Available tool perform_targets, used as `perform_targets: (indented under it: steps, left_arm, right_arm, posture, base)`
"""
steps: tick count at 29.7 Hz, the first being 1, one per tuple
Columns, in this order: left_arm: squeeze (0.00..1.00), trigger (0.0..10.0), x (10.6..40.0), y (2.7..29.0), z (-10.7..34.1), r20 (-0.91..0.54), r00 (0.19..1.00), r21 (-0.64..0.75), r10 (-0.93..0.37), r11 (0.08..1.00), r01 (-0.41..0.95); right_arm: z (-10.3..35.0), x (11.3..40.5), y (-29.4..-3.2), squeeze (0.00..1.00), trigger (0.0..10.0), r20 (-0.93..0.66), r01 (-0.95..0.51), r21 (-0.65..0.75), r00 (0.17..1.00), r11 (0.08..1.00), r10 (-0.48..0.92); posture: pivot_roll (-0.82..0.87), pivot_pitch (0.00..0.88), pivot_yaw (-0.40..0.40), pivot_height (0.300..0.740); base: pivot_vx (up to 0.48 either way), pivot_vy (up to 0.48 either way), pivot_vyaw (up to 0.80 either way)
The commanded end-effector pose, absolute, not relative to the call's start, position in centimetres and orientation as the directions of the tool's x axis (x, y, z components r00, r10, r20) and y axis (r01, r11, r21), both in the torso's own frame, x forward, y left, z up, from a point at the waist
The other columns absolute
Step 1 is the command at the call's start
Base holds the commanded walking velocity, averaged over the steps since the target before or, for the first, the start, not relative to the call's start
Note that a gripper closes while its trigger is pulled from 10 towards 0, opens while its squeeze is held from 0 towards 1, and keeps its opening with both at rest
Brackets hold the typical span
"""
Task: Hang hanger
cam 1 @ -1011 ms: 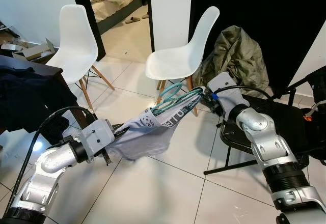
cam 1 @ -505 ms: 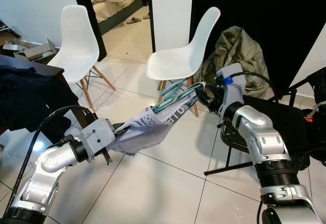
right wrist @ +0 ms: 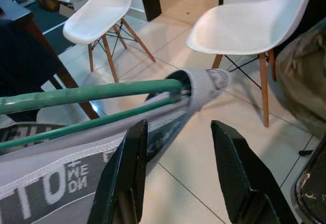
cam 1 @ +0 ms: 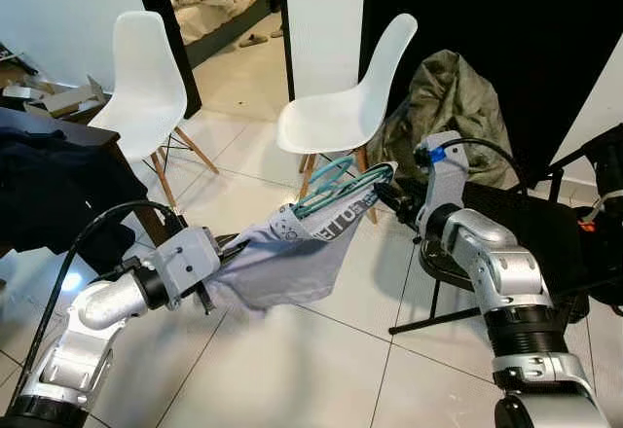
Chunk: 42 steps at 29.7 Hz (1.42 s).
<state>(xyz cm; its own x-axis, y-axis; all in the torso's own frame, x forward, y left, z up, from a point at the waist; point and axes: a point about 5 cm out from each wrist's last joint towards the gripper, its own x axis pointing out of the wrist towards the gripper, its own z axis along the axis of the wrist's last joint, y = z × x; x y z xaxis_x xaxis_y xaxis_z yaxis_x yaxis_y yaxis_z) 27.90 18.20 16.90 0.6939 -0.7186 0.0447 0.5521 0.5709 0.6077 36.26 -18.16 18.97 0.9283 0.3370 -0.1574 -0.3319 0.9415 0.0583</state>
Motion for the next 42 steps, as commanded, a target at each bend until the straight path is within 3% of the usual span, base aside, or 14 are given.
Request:
perform_targets:
  steps: [1, 5, 6, 17, 28, 31, 35, 37, 38, 42]
  left_arm:
    - [0.0, 10.0, 27.9, 18.2, 17.3, 0.05, 0.688, 0.615, -0.724, 0.565, 0.55]
    - [0.0, 10.0, 27.9, 18.1, 17.3, 0.052, 0.686, 0.615, -0.725, 0.565, 0.55]
    - [0.0, 10.0, 27.8, 18.0, 17.4, 0.054, 0.685, 0.615, -0.727, 0.565, 0.551]
    - [0.0, 10.0, 27.7, 17.4, 17.7, 0.073, 0.667, 0.608, -0.741, 0.564, 0.559]
    - [0.0, 10.0, 28.0, 18.1, 15.9, 0.006, 0.704, 0.592, -0.711, 0.569, 0.57]
    - [0.0, 10.0, 28.0, 18.3, 15.7, -0.006, 0.712, 0.589, -0.703, 0.572, 0.57]
    - [0.0, 10.0, 27.8, 19.2, 13.9, -0.052, 0.735, 0.548, -0.676, 0.596, 0.587]
    - [0.0, 10.0, 27.8, 19.2, 13.9, -0.052, 0.735, 0.548, -0.676, 0.596, 0.587]
    - [0.0, 10.0, 27.6, 19.3, 13.4, -0.06, 0.739, 0.531, -0.671, 0.606, 0.592]
    - [0.0, 10.0, 27.6, 19.1, 13.3, -0.052, 0.739, 0.519, -0.672, 0.614, 0.595]
  right_arm:
    - [19.1, 36.4, -17.7, 0.0, 1.1, -0.158, -0.33, 0.113, 0.925, 0.937, 0.344]
    - [19.1, 36.4, -17.7, 0.0, 1.1, -0.156, -0.324, 0.124, 0.927, 0.938, 0.341]
    - [19.1, 36.4, -17.8, 0.0, 0.0, -0.151, -0.317, 0.132, 0.93, 0.939, 0.335]
    - [19.4, 36.4, -18.5, 0.0, 0.0, -0.113, -0.289, 0.186, 0.943, 0.939, 0.313]
    - [23.5, 35.9, -20.2, 0.0, 0.0, 0.189, -0.337, 0.28, 0.937, 0.899, 0.293]
    - [23.9, 35.7, -20.3, 0.0, 0.0, 0.21, -0.349, 0.277, 0.931, 0.895, 0.298]
    - [24.9, 34.7, -19.4, 0.0, 0.0, 0.239, -0.463, 0.133, 0.873, 0.876, 0.425]
    - [24.9, 34.7, -19.4, 0.0, 0.0, 0.239, -0.463, 0.133, 0.873, 0.876, 0.425]
    - [24.9, 34.1, -18.5, 0.0, 0.0, 0.223, -0.526, 0.055, 0.835, 0.849, 0.503]
    - [24.6, 33.3, -17.0, 0.0, 0.0, 0.187, -0.61, -0.03, 0.775, 0.792, 0.604]
  posture:
    - [-0.01, 0.087, 0.047, 0.74]
    - [-0.01, 0.087, 0.047, 0.74]
    - [-0.01, 0.087, 0.047, 0.74]
    - [-0.01, 0.09, 0.049, 0.74]
    - [-0.01, 0.088, 0.054, 0.74]
    - [-0.01, 0.088, 0.054, 0.74]
    - [-0.02, 0.09, 0.056, 0.74]
    - [-0.02, 0.09, 0.056, 0.74]
    - [-0.02, 0.091, 0.056, 0.74]
    - [-0.02, 0.093, 0.056, 0.74]
  base:
    - [0.0, 0.0, 0.0]
    - [0.0, 0.0, 0.0]
    - [0.0, 0.0, 0.0]
    - [0.0, 0.0, 0.0]
    - [0.0, 0.0, 0.0]
    - [0.0, 0.0, 0.0]
    - [0.0, 0.0, 0.0]
    - [0.0, 0.0, 0.0]
    - [0.0, 0.0, 0.0]
    - [0.0, 0.0, 0.0]
